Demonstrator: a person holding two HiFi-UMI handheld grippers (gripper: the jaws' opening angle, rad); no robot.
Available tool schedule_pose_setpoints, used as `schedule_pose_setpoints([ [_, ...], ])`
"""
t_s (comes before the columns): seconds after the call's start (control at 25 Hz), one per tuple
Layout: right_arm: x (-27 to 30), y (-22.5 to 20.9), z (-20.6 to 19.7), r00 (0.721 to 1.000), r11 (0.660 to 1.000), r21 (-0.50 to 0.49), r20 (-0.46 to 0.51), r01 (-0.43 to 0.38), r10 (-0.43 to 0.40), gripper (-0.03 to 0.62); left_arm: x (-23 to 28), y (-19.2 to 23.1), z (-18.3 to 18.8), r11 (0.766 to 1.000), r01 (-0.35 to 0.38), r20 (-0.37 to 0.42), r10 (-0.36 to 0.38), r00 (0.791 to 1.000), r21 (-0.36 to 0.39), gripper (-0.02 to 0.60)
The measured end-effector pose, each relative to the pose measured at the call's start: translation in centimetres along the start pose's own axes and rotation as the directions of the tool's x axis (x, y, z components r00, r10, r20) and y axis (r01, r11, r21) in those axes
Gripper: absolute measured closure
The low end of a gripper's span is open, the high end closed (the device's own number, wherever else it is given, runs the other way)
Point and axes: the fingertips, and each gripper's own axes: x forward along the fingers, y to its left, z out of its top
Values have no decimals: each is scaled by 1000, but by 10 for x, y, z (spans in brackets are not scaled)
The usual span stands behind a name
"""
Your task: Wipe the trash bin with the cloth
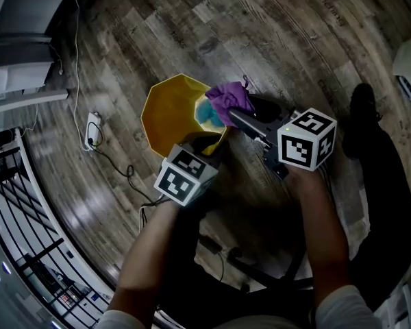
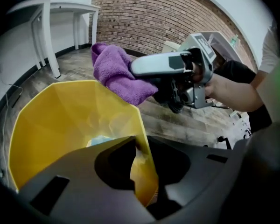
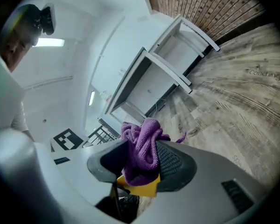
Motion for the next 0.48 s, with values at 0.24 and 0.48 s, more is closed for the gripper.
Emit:
schedule_pose_setpoints([
  [0.24, 9, -18, -6, 999, 994, 102, -10, -48, 49, 410, -1, 2, 1, 999, 4, -14, -4, 1000, 37, 512],
  [0.48, 11, -22, -10, 995, 985, 141, -5, -102, 104, 410, -2, 3, -1, 1000, 10, -12, -10, 1000, 29, 512],
])
